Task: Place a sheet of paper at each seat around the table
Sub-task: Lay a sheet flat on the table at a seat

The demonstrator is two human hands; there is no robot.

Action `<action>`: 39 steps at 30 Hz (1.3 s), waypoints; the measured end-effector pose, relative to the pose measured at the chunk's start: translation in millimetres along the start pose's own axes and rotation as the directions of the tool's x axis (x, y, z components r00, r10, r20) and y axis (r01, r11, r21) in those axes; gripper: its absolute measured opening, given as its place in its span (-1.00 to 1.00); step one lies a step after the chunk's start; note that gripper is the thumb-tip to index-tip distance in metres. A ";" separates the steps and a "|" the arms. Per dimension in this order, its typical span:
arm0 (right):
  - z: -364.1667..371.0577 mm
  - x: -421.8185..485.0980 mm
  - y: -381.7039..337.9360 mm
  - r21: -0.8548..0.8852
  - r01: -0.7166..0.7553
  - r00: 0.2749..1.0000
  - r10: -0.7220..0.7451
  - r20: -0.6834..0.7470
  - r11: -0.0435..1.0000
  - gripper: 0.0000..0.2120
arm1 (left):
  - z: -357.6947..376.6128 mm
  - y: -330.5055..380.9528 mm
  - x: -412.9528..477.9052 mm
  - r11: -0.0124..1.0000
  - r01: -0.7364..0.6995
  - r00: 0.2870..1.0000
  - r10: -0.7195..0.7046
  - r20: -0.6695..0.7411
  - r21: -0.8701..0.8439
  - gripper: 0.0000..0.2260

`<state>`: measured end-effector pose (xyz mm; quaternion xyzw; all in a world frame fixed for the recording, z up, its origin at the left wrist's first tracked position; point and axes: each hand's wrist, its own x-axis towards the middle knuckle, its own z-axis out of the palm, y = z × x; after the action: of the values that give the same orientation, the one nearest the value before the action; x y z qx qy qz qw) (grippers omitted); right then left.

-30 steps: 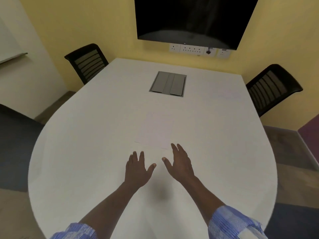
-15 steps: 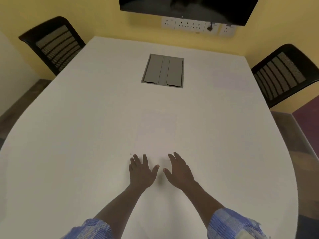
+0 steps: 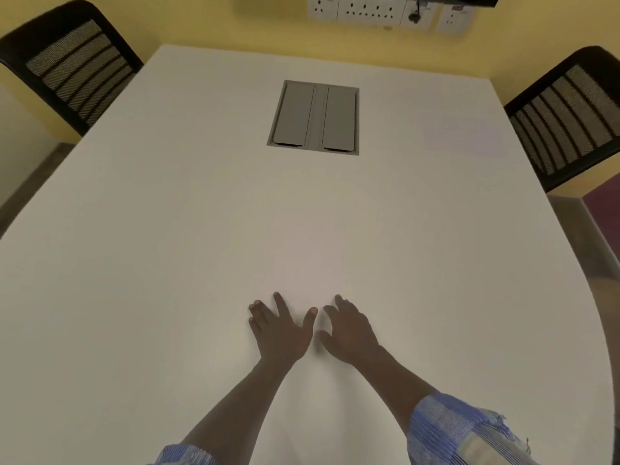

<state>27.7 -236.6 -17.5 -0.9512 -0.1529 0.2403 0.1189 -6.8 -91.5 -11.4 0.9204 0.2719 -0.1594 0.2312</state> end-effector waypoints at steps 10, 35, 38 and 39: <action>1.3 3.1 1.5 0.021 0.033 0.999 -0.033 -0.030 0.999 -0.31 | -3.9 13.4 5.7 0.993 -0.008 1.000 0.011 0.025 -0.118 -0.02; -13.9 -3.0 11.5 0.102 0.028 0.999 -0.023 -0.048 0.994 -0.21 | -97.8 52.3 73.4 0.886 -0.118 0.993 0.093 -0.078 -0.449 -0.57; -32.4 -21.3 8.1 0.245 -0.007 0.993 0.036 -0.115 0.970 -0.18 | -114.9 54.1 47.9 0.881 -0.236 0.971 0.201 -0.128 -0.409 -0.44; -39.6 -29.1 6.7 0.314 -0.017 0.990 0.060 -0.130 0.949 -0.17 | -120.9 54.4 38.1 0.892 -0.242 0.970 0.217 -0.109 -0.381 -0.48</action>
<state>24.5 -259.0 26.6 -0.9375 -0.0857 0.1976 0.2733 75.2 -53.9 92.9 0.8857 0.1950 -0.0440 0.4190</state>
